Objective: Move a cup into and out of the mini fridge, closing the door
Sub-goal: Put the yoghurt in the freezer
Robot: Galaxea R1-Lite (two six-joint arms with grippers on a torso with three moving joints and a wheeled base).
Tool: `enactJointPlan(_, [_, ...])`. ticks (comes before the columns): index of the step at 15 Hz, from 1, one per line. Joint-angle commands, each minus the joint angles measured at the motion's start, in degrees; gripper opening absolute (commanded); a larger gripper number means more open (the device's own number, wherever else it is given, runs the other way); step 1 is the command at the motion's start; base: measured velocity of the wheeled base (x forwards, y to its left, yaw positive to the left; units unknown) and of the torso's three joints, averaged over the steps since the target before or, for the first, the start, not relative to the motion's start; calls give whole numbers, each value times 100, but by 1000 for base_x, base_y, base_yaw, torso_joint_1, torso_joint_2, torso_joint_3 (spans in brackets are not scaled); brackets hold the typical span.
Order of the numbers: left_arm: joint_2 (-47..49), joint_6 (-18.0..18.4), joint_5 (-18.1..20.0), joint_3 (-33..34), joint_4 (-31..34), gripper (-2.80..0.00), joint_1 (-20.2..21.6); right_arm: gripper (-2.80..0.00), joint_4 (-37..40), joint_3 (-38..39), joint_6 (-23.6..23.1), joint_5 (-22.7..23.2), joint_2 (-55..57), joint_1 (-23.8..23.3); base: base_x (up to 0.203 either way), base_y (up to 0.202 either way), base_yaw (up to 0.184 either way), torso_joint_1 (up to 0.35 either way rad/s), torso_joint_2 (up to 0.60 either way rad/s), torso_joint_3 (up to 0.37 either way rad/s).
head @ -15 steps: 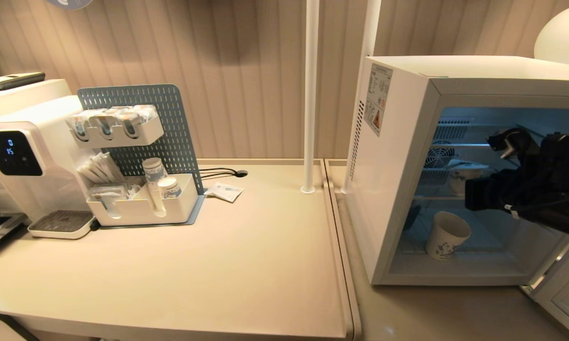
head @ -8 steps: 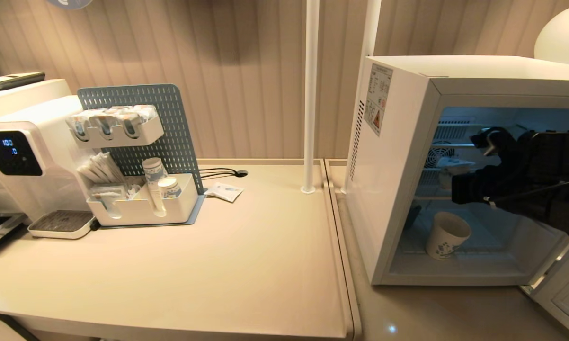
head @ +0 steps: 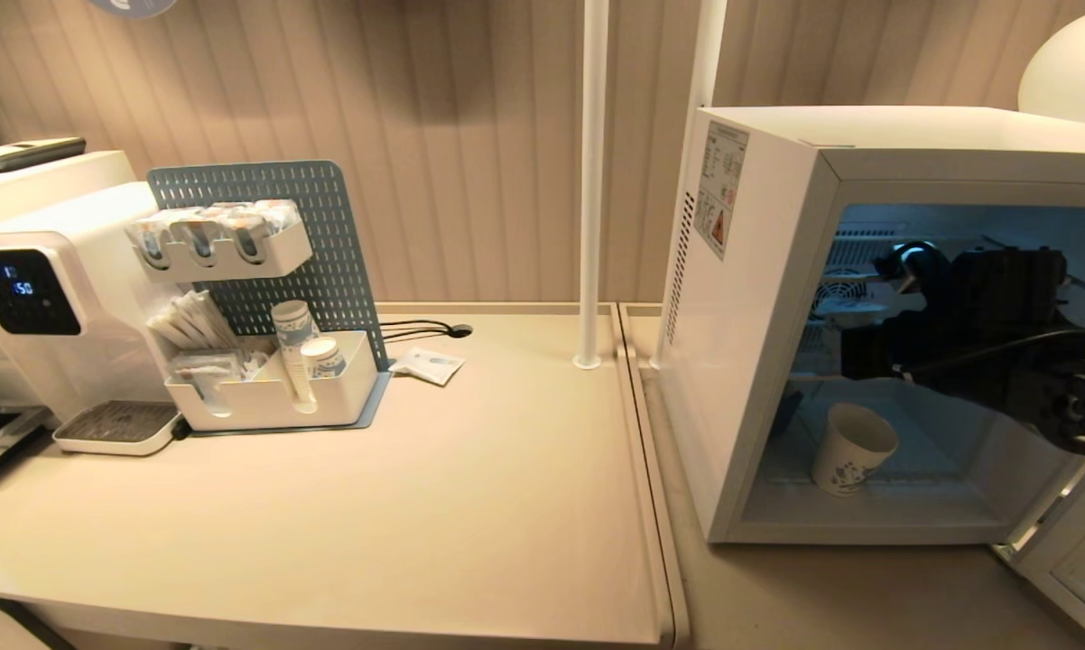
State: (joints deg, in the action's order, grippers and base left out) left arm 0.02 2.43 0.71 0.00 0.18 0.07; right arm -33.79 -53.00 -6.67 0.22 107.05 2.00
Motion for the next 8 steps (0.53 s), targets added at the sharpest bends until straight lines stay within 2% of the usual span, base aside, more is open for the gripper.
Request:
enactJointPlan(1, [-2, 3, 0, 0, -1, -280, 1, -280, -93, -61, -10, 4, 128, 2, 0, 0, 0, 0, 0, 0])
enactJointPlan(6, [-2, 3, 0, 0, -1, -280, 1, -280, -145, -105, -19, 13, 52, 2, 0, 0, 0, 0, 0, 0])
enactJointPlan(7, [-2, 3, 0, 0, -1, -280, 1, 0, -138, -93, -19, 20, -13, -2, 0, 0, 0, 0, 0, 0])
enactJointPlan(8, [-2, 3, 0, 0, -1, -280, 1, 0, -137, -67, -19, 22, -57, -1, 0, 0, 0, 0, 0, 0])
